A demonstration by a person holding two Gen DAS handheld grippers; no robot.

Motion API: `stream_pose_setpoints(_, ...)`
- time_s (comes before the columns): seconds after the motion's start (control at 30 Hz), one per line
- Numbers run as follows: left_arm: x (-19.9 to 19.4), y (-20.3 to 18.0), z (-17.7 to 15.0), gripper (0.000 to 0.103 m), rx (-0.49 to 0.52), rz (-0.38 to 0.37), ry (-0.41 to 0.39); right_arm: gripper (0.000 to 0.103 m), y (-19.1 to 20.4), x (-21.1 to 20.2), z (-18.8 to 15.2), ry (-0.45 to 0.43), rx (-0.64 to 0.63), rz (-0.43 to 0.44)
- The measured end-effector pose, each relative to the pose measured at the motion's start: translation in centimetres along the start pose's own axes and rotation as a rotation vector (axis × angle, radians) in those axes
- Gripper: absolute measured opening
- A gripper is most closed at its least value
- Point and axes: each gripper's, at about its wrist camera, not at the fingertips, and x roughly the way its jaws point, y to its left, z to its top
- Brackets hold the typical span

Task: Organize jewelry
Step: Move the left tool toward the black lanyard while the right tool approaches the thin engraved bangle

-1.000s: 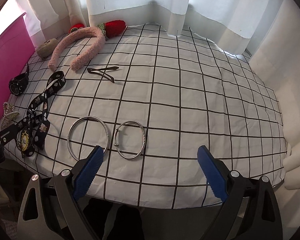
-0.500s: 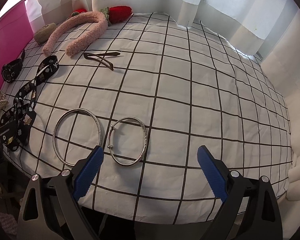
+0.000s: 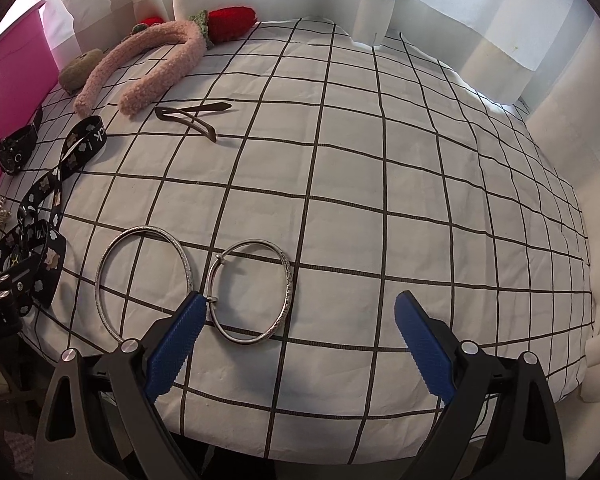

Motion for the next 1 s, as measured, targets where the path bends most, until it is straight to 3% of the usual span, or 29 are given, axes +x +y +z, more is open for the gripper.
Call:
stream_pose_setpoints(0.3,1.3,0.1,0.1,0.097,-0.014,-0.016,0.032,0.090,-0.5,0.6,0.2,0.008,0.018,0.028)
stream_pose_setpoints(0.53,1.3,-0.2,0.3,0.098,0.001,-0.003,0.010,0.092,-0.8,0.9,0.2,0.013,0.034,0.037)
stream_pose_setpoints(0.73,1.5,0.5,0.2,0.096,-0.045,-0.053,0.025,0.093,-0.8,1.0,0.3,0.019,0.036,0.038)
stream_pose_setpoints(1.0,0.1,-1.4,-0.2,0.064,0.048,-0.055,-0.009,0.091,-0.8,0.9,0.1,0.016,0.041,0.049)
